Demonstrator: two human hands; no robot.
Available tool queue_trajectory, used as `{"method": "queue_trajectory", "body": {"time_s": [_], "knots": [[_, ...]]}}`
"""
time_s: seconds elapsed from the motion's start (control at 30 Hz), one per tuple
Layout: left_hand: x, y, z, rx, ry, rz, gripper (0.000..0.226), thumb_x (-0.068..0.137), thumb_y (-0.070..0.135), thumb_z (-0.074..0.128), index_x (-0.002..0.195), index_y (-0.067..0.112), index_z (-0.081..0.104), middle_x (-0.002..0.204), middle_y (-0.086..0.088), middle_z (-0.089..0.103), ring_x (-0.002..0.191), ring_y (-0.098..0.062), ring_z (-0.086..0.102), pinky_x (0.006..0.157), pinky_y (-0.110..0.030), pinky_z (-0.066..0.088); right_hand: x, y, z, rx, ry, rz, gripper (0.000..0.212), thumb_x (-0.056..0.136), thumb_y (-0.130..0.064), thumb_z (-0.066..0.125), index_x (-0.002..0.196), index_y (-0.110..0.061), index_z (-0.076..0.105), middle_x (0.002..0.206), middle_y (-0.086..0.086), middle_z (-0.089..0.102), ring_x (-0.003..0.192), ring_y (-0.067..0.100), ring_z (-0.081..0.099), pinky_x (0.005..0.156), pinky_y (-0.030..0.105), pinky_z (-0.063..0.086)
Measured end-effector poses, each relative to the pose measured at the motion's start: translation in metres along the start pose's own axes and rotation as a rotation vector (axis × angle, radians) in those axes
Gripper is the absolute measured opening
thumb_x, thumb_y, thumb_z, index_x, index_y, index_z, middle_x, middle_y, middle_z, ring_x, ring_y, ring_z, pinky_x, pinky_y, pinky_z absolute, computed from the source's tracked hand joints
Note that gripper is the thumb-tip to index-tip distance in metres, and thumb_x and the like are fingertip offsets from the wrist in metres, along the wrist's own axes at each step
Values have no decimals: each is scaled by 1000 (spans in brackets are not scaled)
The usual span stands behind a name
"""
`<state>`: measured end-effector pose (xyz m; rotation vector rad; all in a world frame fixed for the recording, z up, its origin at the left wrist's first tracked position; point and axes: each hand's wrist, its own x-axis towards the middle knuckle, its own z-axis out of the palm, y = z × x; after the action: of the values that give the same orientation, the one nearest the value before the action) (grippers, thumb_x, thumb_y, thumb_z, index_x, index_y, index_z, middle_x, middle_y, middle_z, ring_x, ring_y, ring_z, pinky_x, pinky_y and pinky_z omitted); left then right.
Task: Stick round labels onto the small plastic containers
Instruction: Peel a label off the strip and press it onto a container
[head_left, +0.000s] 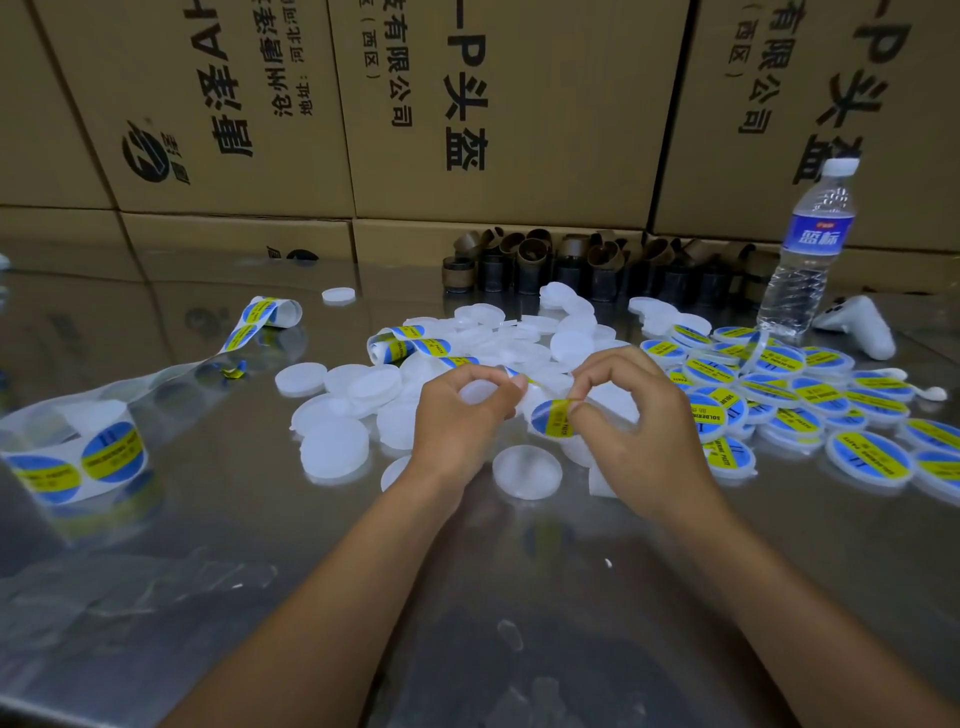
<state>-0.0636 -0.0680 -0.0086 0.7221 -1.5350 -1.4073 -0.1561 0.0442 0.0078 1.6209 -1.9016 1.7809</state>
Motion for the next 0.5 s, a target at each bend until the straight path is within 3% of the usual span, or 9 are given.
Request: {"method": "queue_trajectory", "body": {"time_s": [0.17, 0.33, 0.5], "knots": [[0, -2, 0, 17, -21, -9, 22, 79, 22, 76, 60, 23, 64, 68, 12, 67, 60, -7, 63, 61, -17, 49, 3, -8, -1, 158, 20, 104, 7, 68, -15, 56, 66, -21, 55, 82, -7, 55, 83, 0, 52, 79, 10, 35], [0, -2, 1, 44, -40, 31, 23, 78, 21, 76, 59, 23, 63, 64, 7, 65, 61, -5, 60, 68, -23, 50, 6, -10, -1, 544, 43, 253, 9, 71, -17, 56, 67, -22, 62, 73, -11, 61, 78, 7, 56, 76, 21, 42], [-1, -1, 1, 35, -67, 36, 15, 78, 17, 75, 66, 17, 66, 60, 11, 64, 54, 1, 56, 57, -13, 46, 6, -8, -1, 905, -129, 416, 15, 71, -18, 62, 83, -27, 66, 84, -2, 68, 81, 19, 69, 84, 29, 47]]}}
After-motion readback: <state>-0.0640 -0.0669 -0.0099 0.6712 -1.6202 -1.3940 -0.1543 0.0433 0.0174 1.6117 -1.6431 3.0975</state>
